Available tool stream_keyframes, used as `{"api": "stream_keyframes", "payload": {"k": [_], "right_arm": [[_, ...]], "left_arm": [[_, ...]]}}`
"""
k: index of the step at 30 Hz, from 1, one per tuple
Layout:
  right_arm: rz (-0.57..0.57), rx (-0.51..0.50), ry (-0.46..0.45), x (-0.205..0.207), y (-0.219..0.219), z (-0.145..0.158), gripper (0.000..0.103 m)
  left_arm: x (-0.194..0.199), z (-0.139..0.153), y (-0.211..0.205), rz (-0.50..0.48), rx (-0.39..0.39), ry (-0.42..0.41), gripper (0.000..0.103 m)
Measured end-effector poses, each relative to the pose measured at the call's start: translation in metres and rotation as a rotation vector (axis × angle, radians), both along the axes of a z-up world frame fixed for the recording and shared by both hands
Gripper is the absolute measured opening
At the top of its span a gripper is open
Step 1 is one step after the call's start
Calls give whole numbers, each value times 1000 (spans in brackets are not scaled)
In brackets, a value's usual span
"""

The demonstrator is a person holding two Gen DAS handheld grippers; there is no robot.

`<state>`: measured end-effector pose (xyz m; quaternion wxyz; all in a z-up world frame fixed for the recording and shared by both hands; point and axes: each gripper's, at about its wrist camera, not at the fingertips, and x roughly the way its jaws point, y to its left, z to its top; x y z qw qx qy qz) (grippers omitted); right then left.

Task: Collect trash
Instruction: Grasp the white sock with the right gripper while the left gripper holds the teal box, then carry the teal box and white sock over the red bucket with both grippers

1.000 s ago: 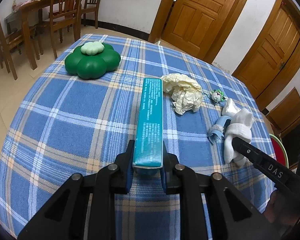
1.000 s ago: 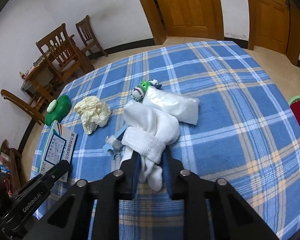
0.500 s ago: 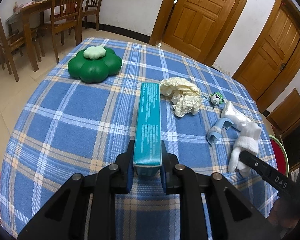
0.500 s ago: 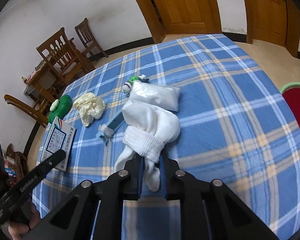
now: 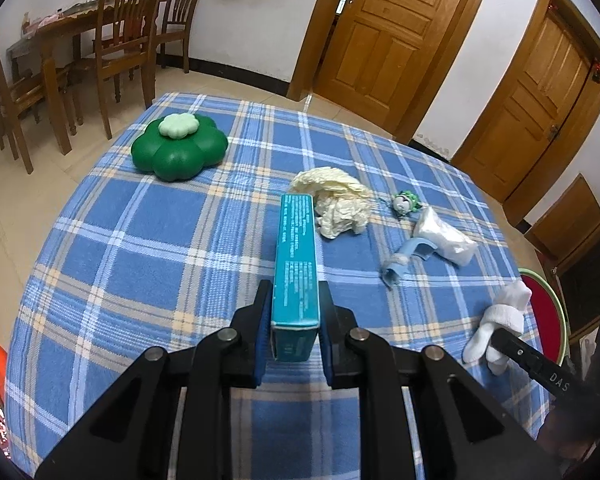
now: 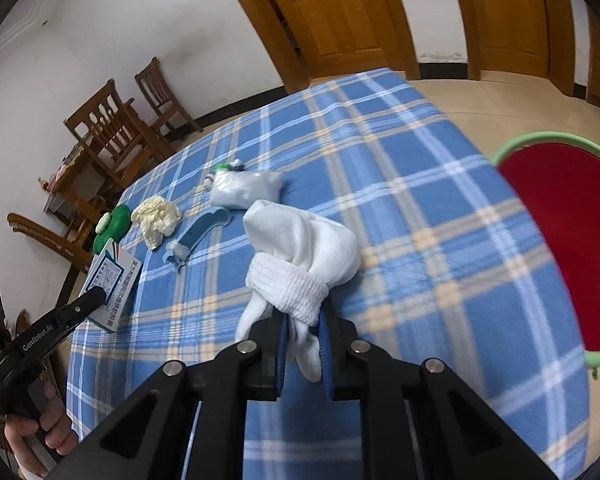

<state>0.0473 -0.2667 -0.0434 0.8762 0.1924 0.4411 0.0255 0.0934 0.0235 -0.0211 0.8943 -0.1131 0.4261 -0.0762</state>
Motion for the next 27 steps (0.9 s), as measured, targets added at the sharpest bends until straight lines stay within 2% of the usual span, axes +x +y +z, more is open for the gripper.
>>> {"api": "stream_keyframes", "payload": {"k": [20,27], "right_arm": [[-209,60,-77,-62,-91,20,16],[-293,78,-102,-78,-123,23,16]], "left_arm": [[-19,28,-54,-143,-15,-24,19],[-24,37,-84,-215,13,-39,19]]}}
